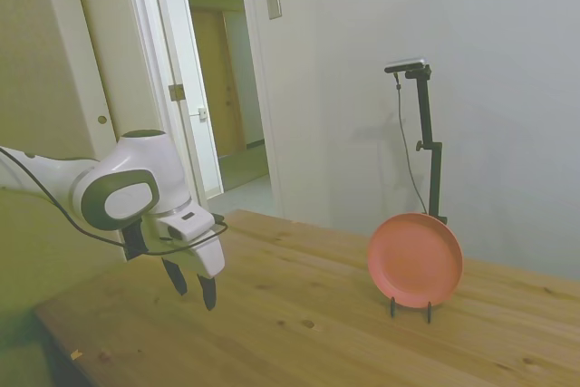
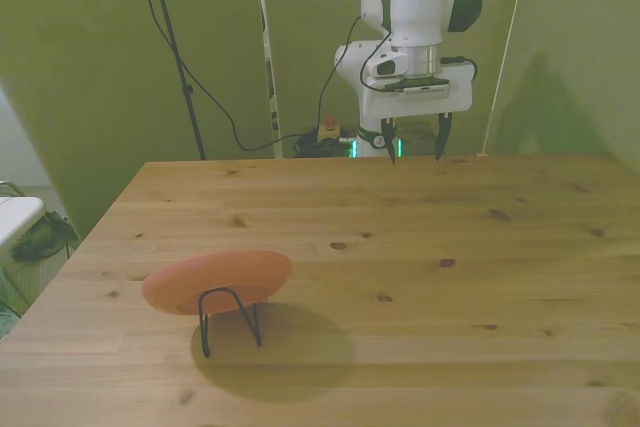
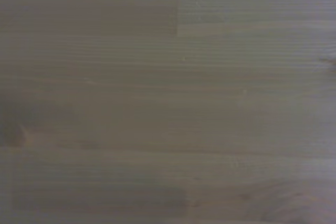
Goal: Unload the plate
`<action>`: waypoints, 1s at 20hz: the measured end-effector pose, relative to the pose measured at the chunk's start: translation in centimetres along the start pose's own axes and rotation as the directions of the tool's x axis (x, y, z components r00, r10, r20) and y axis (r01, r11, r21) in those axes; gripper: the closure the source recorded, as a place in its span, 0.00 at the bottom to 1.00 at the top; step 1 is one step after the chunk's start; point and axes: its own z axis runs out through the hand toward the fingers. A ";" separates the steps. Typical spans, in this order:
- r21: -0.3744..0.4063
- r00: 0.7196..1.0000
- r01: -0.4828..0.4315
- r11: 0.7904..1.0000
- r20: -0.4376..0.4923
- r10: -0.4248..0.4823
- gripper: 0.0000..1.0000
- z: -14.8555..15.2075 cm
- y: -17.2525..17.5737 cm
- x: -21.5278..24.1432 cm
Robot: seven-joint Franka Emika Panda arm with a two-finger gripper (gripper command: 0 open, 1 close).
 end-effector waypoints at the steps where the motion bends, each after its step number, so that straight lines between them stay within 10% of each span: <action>1: 0.000 1.000 -0.001 1.000 0.001 0.001 0.00 0.0 0.0 0.0; 20: 0.232 0.882 -0.262 0.937 -0.336 0.330 0.00 -11.1 3.9 22.5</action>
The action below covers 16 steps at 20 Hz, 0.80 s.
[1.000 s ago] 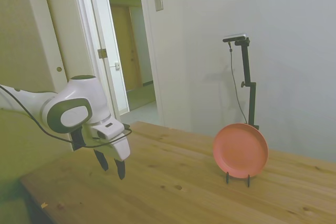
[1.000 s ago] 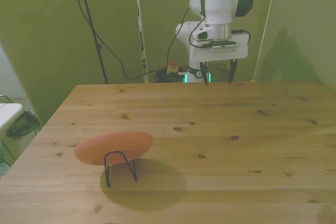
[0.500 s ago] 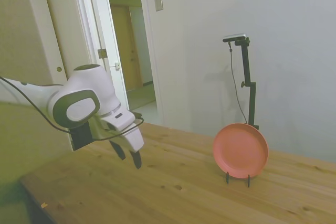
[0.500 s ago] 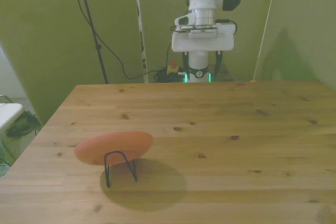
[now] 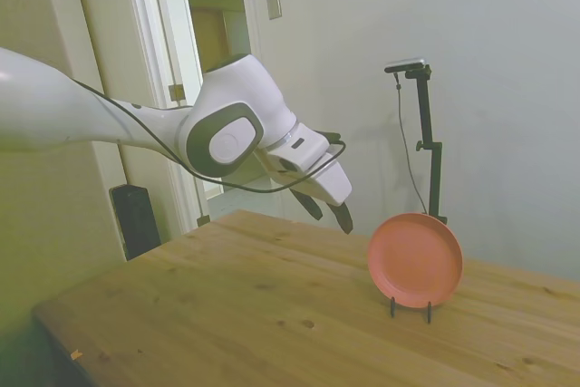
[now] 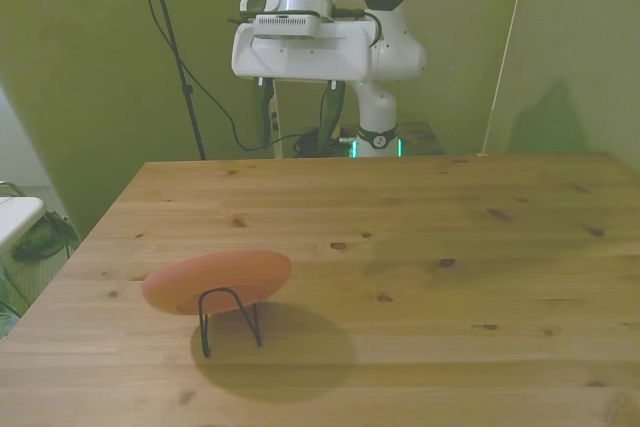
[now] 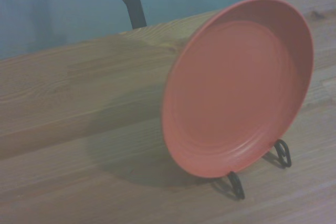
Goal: Unload the plate
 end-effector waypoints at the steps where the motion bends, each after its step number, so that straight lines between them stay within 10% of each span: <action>1: -0.002 1.000 -0.005 1.000 -0.002 0.005 0.00 0.0 0.0 0.0; 16: 0.156 0.986 -0.056 0.986 -0.144 0.079 0.00 9.2 -5.1 6.4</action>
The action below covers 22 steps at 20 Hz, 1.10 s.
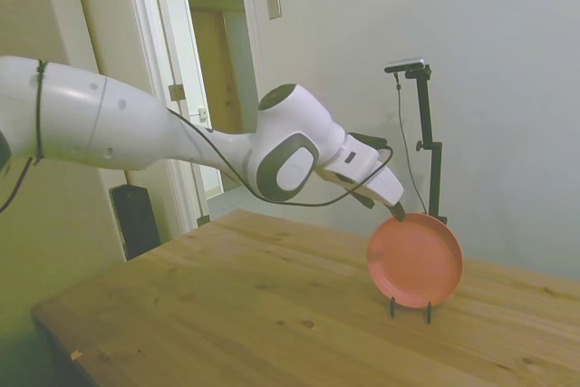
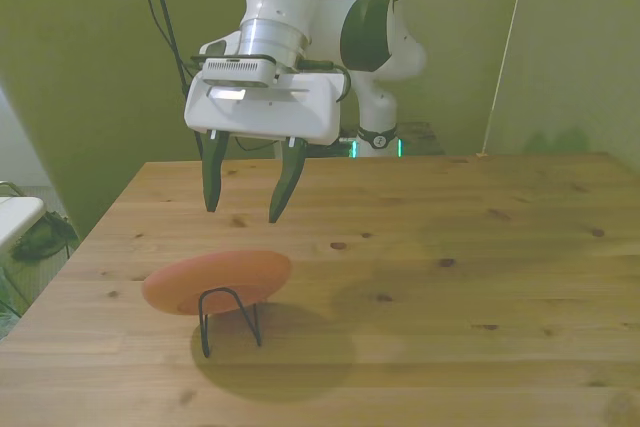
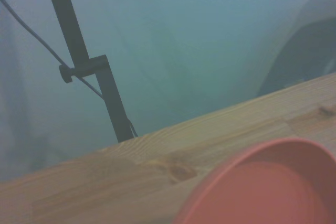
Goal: Unload the plate
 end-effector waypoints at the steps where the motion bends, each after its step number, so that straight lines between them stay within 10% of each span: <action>1: 0.003 1.000 0.001 1.000 0.001 -0.001 0.00 0.6 -0.2 0.1; 10: 0.013 0.999 0.023 1.000 0.041 -0.024 0.00 4.3 -1.2 -0.6; 11: 0.009 0.998 0.024 1.000 0.050 -0.025 1.00 4.6 -1.2 -0.9; 22: 0.003 0.995 0.035 0.999 0.091 -0.035 1.00 5.3 -1.2 -1.7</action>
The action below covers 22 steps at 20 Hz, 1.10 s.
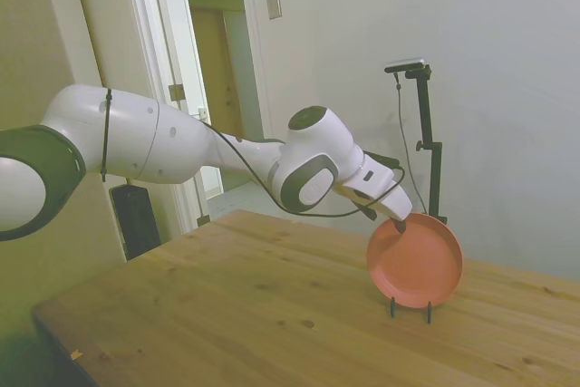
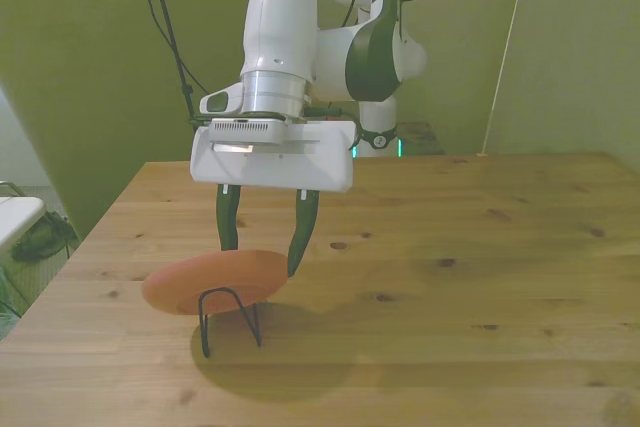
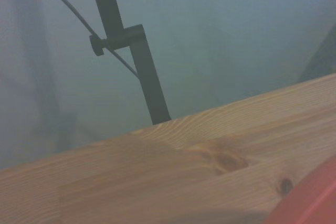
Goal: Unload the plate
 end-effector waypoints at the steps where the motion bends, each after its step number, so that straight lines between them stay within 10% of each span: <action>1: -0.001 1.000 0.001 1.000 0.000 -0.001 1.00 0.0 0.0 0.0; 22: -0.008 1.000 0.006 1.000 0.001 -0.006 1.00 0.4 0.6 0.3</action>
